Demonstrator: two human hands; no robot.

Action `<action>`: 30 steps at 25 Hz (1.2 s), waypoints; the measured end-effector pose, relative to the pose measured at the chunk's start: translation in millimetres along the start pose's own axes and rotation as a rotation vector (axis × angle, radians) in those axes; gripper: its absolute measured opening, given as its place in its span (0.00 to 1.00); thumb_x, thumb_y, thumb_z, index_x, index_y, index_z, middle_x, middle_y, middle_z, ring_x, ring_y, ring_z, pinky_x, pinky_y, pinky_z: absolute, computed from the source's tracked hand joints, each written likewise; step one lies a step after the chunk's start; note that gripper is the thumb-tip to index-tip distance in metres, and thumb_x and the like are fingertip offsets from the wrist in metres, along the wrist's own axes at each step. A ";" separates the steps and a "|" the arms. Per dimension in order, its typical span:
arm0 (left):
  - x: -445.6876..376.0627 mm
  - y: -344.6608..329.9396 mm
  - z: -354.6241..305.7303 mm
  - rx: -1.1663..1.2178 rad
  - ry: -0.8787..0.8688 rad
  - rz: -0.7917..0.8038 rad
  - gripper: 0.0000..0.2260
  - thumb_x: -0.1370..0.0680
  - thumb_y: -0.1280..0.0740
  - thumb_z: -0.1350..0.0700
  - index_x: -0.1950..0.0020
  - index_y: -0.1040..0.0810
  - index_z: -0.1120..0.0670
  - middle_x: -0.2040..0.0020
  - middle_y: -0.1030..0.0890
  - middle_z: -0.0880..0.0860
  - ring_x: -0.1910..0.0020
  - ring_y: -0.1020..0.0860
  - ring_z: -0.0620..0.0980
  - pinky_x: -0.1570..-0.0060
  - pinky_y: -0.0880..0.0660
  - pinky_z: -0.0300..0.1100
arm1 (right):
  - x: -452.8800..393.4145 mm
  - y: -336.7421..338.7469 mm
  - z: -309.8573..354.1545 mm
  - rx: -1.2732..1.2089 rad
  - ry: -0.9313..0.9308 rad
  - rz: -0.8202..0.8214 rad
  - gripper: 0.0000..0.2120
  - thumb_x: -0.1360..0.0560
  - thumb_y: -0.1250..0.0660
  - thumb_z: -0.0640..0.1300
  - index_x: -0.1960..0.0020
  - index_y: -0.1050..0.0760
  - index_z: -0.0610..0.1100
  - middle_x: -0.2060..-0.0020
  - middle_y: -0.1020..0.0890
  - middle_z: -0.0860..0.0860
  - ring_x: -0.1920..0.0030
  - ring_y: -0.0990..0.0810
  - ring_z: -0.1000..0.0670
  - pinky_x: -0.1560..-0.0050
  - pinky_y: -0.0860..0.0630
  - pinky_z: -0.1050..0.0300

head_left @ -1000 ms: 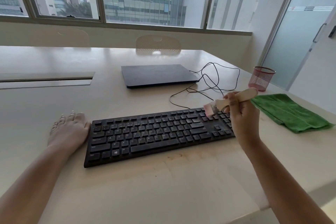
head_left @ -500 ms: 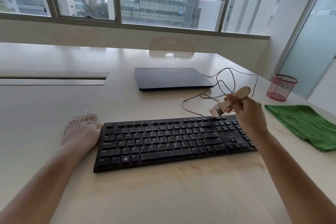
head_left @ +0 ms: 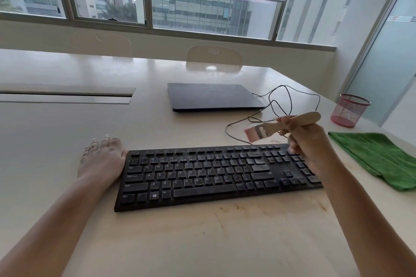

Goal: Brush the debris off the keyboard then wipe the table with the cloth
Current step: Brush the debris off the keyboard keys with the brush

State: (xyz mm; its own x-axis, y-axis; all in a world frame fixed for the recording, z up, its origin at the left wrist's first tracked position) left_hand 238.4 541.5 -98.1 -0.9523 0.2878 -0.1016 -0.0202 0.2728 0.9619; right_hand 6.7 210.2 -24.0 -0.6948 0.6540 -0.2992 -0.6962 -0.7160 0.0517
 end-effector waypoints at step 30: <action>-1.5 -1.7 1.6 -0.030 -0.010 0.002 0.21 0.18 0.51 0.48 0.28 0.39 0.55 0.24 0.42 0.57 0.25 0.46 0.58 0.26 0.49 0.49 | -3.0 46.1 -12.2 0.846 0.148 -0.420 0.15 0.25 0.34 0.52 0.59 0.26 0.40 0.67 0.23 0.48 0.64 0.24 0.45 0.65 0.35 0.59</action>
State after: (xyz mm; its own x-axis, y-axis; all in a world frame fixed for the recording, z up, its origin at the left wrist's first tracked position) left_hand 240.4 542.1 -100.0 -0.9494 0.2970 -0.1024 -0.0278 0.2451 0.9691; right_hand -21.1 172.3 -32.3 -0.3693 0.7381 -0.5647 -0.8236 0.0215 0.5667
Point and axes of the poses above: each hand's wrist, its own x-axis away from the middle knuckle, its own y-axis out of the back of the hand, z = x × y, the point moved 1 cm from there along -x, towards the middle knuckle
